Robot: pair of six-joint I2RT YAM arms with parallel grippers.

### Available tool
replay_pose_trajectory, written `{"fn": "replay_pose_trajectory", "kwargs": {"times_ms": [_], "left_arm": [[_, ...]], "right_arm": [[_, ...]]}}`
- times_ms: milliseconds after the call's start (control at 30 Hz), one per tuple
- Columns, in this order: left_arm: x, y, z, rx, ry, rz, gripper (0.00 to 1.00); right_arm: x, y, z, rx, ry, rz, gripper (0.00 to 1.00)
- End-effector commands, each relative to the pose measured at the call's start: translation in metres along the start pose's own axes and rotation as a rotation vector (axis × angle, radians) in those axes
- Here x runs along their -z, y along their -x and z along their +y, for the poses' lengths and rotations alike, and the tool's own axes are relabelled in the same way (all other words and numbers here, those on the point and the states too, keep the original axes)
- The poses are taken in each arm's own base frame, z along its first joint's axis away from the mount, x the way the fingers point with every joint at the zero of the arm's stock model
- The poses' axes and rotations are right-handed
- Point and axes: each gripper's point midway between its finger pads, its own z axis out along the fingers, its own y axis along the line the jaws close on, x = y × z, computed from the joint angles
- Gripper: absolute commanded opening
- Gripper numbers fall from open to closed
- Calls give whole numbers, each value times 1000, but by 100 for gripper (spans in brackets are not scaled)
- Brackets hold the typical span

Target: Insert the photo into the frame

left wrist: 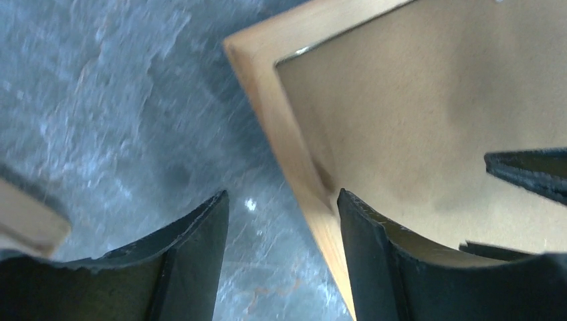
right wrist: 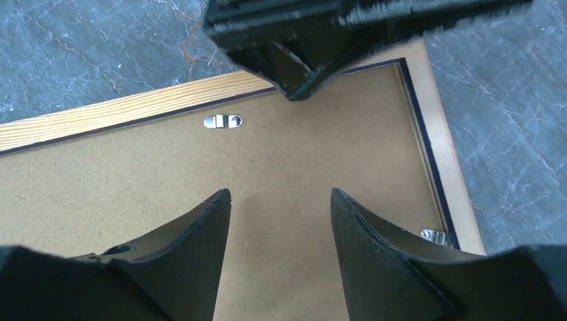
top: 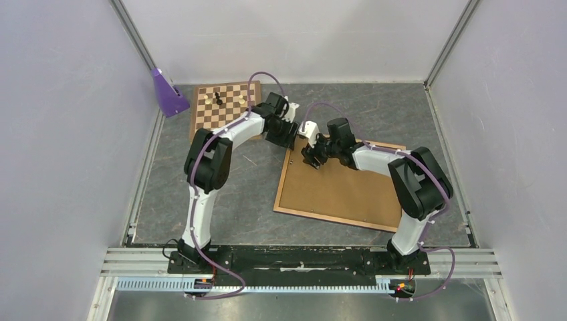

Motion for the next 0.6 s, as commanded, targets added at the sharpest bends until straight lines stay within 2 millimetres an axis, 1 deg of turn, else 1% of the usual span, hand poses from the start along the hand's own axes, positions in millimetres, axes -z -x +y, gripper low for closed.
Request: {"fn": "replay_pose_trajectory", "kwargs": {"times_ms": [0, 33, 133, 233, 333, 400, 500, 567], "left_arm": [[47, 11, 8, 109, 7, -68, 68], [56, 8, 8, 109, 1, -72, 68], [70, -15, 7, 88, -1, -44, 68], [79, -40, 1, 70, -23, -12, 68], [87, -58, -8, 64, -57, -2, 68], [92, -66, -17, 63, -98, 1, 68], [94, -79, -31, 70, -175, 3, 67], [94, -83, -37, 81, -203, -10, 67]], "right_arm": [[-8, 8, -4, 36, -14, -21, 59], [-9, 7, -4, 35, -14, -20, 59], [-12, 7, -4, 35, -12, -20, 58], [-16, 9, -4, 30, -2, -19, 58], [-21, 11, -4, 33, 8, -13, 58], [-26, 11, -3, 40, 14, -2, 58], [-32, 14, -4, 52, 16, 15, 58], [-35, 16, -5, 62, 15, 25, 57]]}}
